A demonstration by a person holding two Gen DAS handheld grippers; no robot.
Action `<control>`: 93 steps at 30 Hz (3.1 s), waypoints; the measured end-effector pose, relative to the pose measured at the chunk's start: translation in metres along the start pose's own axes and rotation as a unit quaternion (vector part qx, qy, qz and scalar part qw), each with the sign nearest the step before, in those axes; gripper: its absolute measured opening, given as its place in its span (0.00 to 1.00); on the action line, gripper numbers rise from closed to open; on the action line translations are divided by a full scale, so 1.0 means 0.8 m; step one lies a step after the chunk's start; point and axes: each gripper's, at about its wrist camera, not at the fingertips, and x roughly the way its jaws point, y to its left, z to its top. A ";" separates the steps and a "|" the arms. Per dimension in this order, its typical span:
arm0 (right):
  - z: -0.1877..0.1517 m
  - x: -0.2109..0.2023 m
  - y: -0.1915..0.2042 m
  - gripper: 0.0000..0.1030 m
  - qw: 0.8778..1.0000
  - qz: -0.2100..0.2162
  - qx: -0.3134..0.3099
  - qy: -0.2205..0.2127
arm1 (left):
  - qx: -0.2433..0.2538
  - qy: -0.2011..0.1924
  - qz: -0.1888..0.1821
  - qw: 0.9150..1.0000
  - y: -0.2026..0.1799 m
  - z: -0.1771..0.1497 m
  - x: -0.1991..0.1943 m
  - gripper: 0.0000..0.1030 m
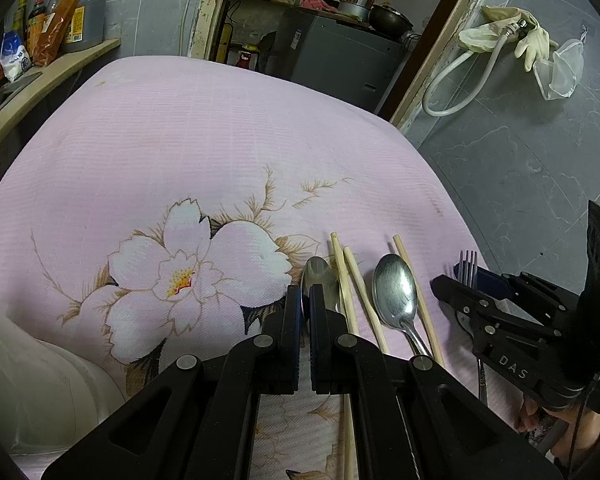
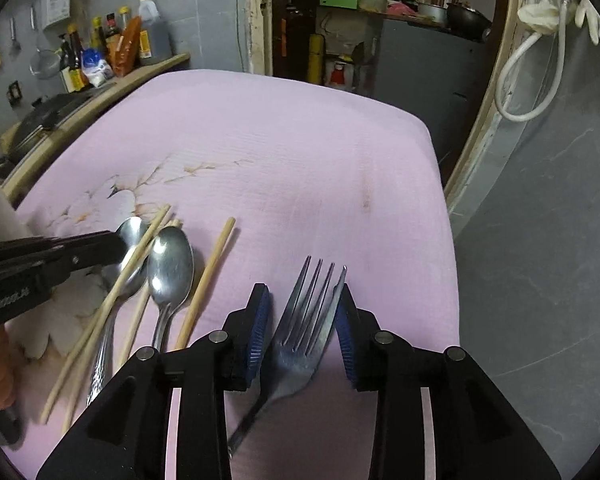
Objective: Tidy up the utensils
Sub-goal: 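Lift the held spoon and fork off the cloth with both tools, then carry the spoon with the left tool toward the white holder while the right tool holds the fork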
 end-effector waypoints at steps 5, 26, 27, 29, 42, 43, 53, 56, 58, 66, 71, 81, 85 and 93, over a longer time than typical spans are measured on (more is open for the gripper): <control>0.000 0.004 0.008 0.34 1.000 -0.017 -0.011 0.007 | 0.000 0.000 0.000 1.000 0.000 -0.002 0.000 0.02; -0.038 -0.081 0.017 0.17 0.992 0.011 -0.019 -0.128 | 0.038 -0.078 0.005 0.996 -0.025 -0.011 -0.043 0.00; -0.041 -0.085 0.017 0.17 0.990 0.012 -0.017 -0.137 | 0.040 -0.087 0.007 0.995 -0.027 -0.012 -0.049 0.00; -0.045 -0.094 0.018 0.17 0.987 0.016 -0.014 -0.157 | 0.041 -0.108 0.008 0.993 -0.030 -0.015 -0.062 0.00; -0.083 -0.146 0.026 0.17 0.964 0.038 -0.012 -0.262 | 0.068 -0.285 0.077 0.953 -0.049 -0.072 -0.152 0.00; -0.084 -0.147 0.027 0.17 0.964 0.039 -0.013 -0.264 | 0.063 -0.292 0.080 0.951 -0.047 -0.076 -0.157 0.00; -0.096 -0.165 0.034 0.17 0.953 0.042 -0.015 -0.299 | 0.059 -0.322 0.111 0.938 -0.033 -0.097 -0.203 0.00; -0.097 -0.168 0.036 0.17 0.952 0.047 -0.013 -0.303 | 0.058 -0.324 0.110 0.938 -0.030 -0.098 -0.216 0.00; -0.096 -0.171 0.039 0.17 0.950 0.049 -0.017 -0.307 | 0.056 -0.325 0.110 0.937 -0.027 -0.097 -0.224 0.00; -0.081 -0.191 0.055 0.15 0.942 0.056 -0.032 -0.328 | 0.048 -0.336 0.115 0.934 -0.016 -0.094 -0.256 0.00; -0.067 -0.190 0.068 0.03 0.941 0.059 -0.046 -0.331 | 0.045 -0.349 0.125 0.928 -0.004 -0.092 -0.277 0.00; -0.068 -0.153 0.068 0.02 0.957 0.092 -0.040 -0.271 | 0.032 -0.338 0.129 0.932 0.013 -0.105 -0.273 0.00; -0.056 -0.121 0.058 0.04 0.973 0.116 -0.019 -0.197 | 0.030 -0.328 0.117 0.937 0.012 -0.106 -0.266 0.00; -0.033 -0.056 0.042 0.20 0.984 0.157 0.004 -0.089 | 0.033 -0.299 0.097 0.949 0.006 -0.107 -0.240 0.00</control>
